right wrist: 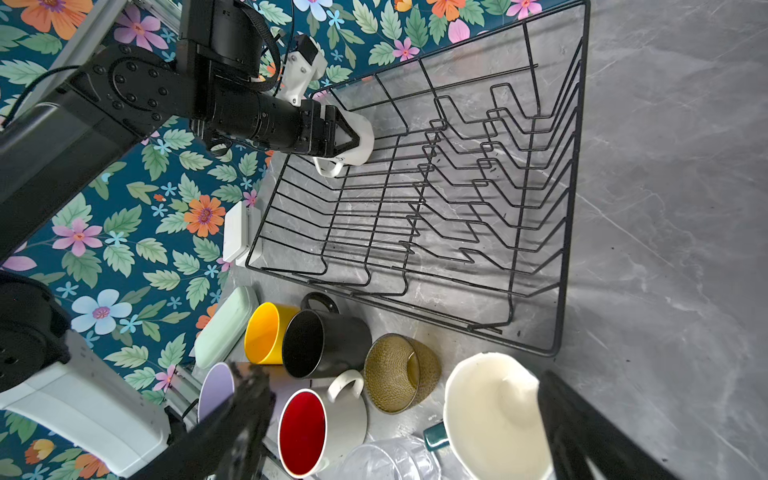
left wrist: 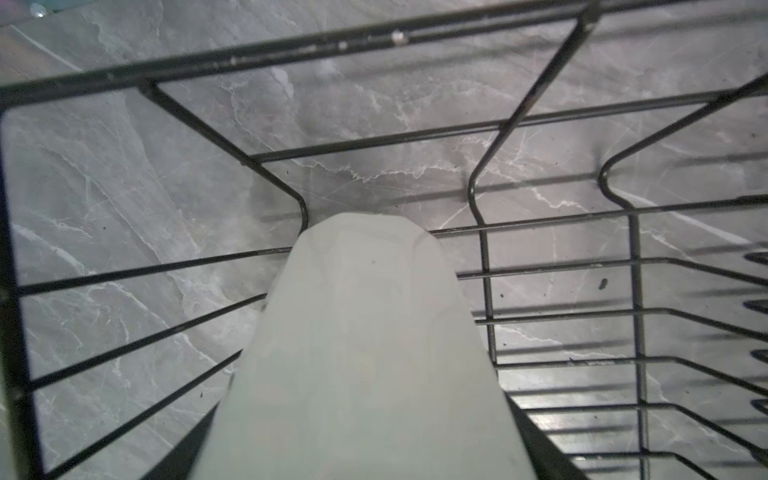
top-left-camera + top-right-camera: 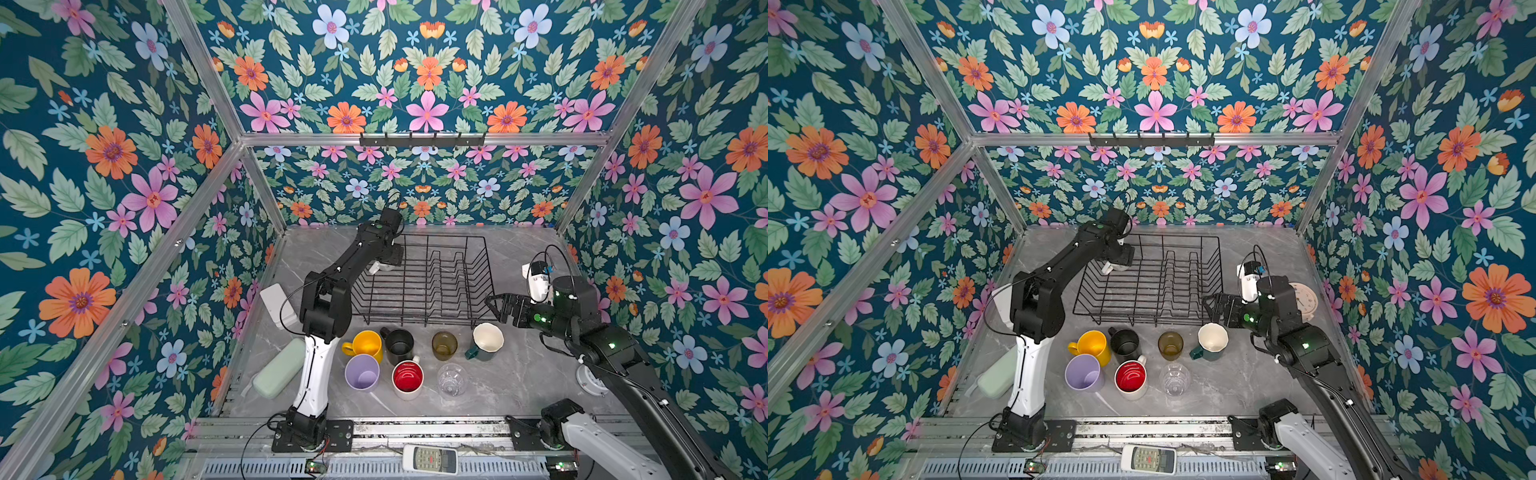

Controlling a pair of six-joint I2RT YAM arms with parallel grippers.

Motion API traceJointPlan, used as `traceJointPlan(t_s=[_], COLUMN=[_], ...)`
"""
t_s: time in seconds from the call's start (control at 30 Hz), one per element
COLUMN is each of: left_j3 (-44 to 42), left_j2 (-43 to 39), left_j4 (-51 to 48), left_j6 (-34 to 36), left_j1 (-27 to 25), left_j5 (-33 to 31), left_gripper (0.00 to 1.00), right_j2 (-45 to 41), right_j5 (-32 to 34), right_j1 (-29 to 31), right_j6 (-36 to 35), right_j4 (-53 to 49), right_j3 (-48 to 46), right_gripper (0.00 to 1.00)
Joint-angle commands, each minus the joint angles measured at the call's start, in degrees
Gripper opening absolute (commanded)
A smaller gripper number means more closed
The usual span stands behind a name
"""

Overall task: Load the cups into the dish rack
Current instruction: 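Turn the cream-white mug mouth-down above the rack's far corner with the left gripper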

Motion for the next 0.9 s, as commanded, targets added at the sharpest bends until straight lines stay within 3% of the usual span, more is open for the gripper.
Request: traceJointPlan(t_s=[0.0, 0.13, 0.43, 0.73, 0.87], left_j3=[0.55, 0.63, 0.55, 0.64, 0.49], left_j2=[0.17, 0.56, 1.49, 2.45, 2.4], left_j4=[-0.86, -1.28, -1.13, -1.48, -1.52], left_j6=[-0.58, -0.51, -0.75, -0.35, 0.69], left_j1=[0.47, 0.73, 1.19, 1.27, 1.27], left_j5=[-0.68, -0.85, -1.08, -0.63, -0.07], left_gripper=[0.0, 0.02, 0.16, 0.55, 0.67], right_j2=[-0.22, -0.23, -0.31, -0.4, -0.31], right_j5=[-0.34, -0.38, -0.64, -0.6, -0.69], right_j1=[0.02, -0.01, 0.0, -0.03, 0.07], right_j6=[-0.22, -0.22, -0.13, -0.14, -0.04], right_j4=[0.17, 0.18, 0.09, -0.17, 0.03], right_j3=[-0.11, -0.16, -0.16, -0.12, -0.16], right_gripper=[0.98, 0.98, 0.98, 0.98, 0.98])
